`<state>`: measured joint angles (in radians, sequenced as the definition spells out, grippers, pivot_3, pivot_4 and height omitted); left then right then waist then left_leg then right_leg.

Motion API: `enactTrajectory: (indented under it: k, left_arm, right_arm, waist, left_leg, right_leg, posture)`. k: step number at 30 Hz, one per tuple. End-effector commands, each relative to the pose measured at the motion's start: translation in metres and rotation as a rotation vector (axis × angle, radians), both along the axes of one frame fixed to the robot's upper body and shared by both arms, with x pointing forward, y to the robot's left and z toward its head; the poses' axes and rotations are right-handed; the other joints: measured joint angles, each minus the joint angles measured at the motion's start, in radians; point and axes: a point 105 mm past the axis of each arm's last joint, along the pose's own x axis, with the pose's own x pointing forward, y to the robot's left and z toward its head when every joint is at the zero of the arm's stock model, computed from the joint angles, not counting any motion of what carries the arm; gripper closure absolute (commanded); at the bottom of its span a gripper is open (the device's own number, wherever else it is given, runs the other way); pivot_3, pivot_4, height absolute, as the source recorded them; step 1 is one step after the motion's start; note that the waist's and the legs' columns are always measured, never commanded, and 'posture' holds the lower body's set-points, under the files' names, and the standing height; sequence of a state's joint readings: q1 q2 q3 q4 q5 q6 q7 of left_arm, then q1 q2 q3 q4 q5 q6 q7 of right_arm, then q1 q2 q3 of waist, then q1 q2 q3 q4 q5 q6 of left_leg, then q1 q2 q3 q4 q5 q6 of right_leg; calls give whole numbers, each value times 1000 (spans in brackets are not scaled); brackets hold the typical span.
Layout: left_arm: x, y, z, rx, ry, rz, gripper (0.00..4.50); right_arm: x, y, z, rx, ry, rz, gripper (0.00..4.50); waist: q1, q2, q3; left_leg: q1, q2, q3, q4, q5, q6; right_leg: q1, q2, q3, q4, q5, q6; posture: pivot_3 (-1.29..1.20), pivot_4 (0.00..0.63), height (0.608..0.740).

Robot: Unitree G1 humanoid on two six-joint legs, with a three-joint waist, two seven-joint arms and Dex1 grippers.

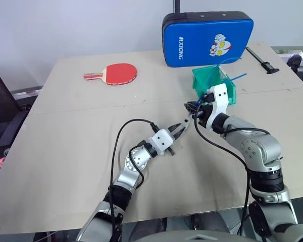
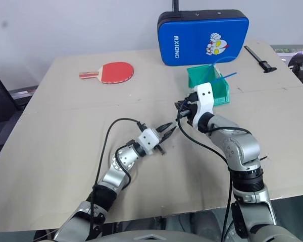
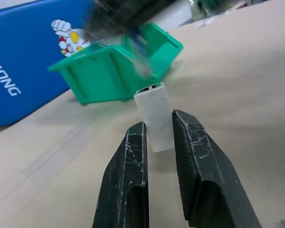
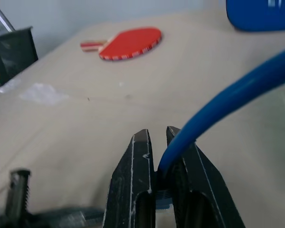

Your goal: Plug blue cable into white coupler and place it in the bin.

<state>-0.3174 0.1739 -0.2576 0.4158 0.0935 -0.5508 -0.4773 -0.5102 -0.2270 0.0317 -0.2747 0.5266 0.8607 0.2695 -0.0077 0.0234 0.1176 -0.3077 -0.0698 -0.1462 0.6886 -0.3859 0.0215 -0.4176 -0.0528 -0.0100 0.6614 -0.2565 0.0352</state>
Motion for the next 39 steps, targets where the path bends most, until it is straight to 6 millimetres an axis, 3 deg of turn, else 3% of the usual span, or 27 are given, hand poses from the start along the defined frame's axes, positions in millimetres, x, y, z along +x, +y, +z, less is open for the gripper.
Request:
enactTrajectory:
  k: [1,12,19,26,39]
  left_arm:
    - [2,1,-1,-27,21,9,4283]
    - [-4,4,22,-91,37,-21,4283]
    - [-6,6,23,-82,46,-16,4283]
    - [-5,7,22,-76,54,-11,4283]
    - [-7,6,22,-5,-18,-15,4283]
  right_arm:
    - [-5,7,22,28,-82,37,4500]
    - [-6,14,6,29,-20,53,4500]
    - [-7,13,-9,-22,19,56,4500]
    - [-10,15,-3,-7,6,66,4500]
    - [-9,9,-15,-60,49,45,4500]
  waist:
    - [0,0,0]
    - [-10,-2,1]
    - [-10,-3,2]
    - [-10,-3,2]
    - [-10,-3,2]
  left_leg:
    - [0,0,0,0,0,0]
    - [-3,0,0,0,0,0]
    - [-3,0,0,-1,0,0]
    - [-3,0,0,-1,0,0]
    - [-3,0,0,-1,0,0]
  right_leg:
    - [0,0,0,0,0,0]
    - [-3,1,0,-4,0,0]
    - [-5,1,0,-5,0,0]
    - [-5,1,0,-4,0,0]
    - [-5,1,0,-4,0,0]
  posture:
    - [0,150,740]
    - [0,150,740]
    - [0,150,740]
    - [0,150,740]
    - [0,150,740]
